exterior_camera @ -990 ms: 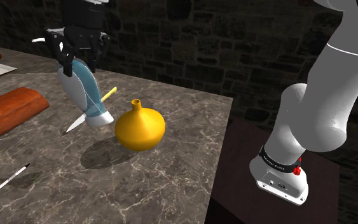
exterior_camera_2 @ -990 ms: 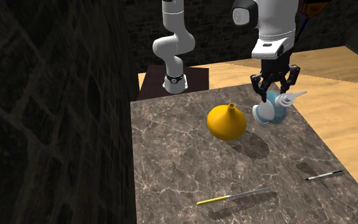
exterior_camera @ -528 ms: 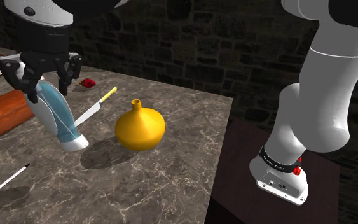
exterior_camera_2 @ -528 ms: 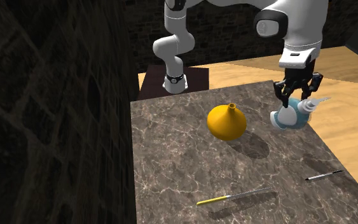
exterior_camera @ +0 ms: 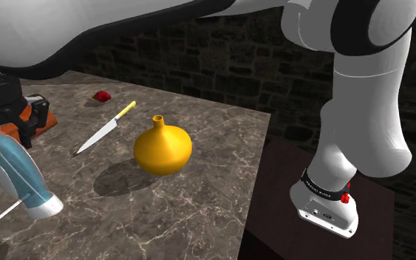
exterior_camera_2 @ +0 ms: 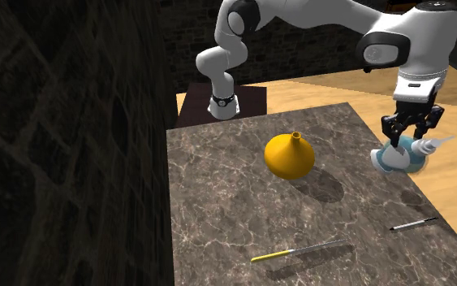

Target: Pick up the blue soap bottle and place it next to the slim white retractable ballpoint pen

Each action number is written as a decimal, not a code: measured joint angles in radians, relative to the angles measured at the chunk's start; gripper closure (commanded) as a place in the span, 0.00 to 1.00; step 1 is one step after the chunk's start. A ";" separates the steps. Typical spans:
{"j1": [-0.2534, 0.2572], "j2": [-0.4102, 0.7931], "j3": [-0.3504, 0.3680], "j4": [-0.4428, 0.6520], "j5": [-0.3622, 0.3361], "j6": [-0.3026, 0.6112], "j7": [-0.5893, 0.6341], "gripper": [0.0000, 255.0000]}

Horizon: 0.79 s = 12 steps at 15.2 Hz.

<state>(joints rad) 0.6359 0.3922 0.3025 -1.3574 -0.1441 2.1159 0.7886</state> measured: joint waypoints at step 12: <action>0.064 0.130 -0.012 0.045 -0.060 0.078 0.069 1.00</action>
<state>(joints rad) 0.6996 0.5221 0.2909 -1.3123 -0.2038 2.1943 0.8577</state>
